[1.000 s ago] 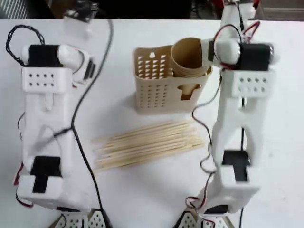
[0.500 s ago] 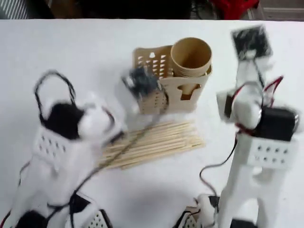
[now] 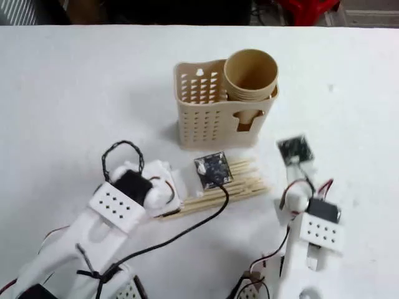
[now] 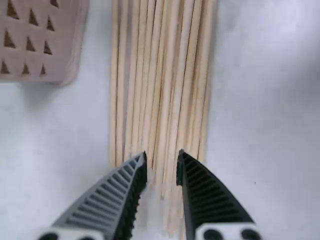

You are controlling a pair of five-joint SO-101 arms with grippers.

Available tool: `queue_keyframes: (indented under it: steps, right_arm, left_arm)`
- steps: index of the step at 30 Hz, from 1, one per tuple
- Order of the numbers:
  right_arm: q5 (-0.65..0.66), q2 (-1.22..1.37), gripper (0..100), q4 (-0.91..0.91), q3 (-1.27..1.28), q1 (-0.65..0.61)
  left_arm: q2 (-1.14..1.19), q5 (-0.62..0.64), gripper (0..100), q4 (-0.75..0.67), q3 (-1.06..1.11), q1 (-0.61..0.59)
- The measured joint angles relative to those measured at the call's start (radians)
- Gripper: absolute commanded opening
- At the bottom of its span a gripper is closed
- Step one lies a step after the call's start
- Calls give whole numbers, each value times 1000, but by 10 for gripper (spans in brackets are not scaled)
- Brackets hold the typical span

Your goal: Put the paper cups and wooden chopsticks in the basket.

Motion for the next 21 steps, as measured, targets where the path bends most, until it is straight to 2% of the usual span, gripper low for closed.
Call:
queue_keyframes:
  steps: [4,9,14,17,21]
  right_arm:
    - [43,-9,26,-157,147,55]
    - [57,-87,15,-204,212,66]
    - [71,-315,17,-207,328,68]
    - [87,-520,17,-160,385,66]
    - [97,-792,18,44,396,15]
  left_arm:
    - [35,-3,120,-89,6,17]
    - [235,29,119,-149,-87,40]
    - [485,32,117,-164,-221,46]
    - [552,32,117,-166,-255,46]
    - [575,32,120,-170,-264,48]
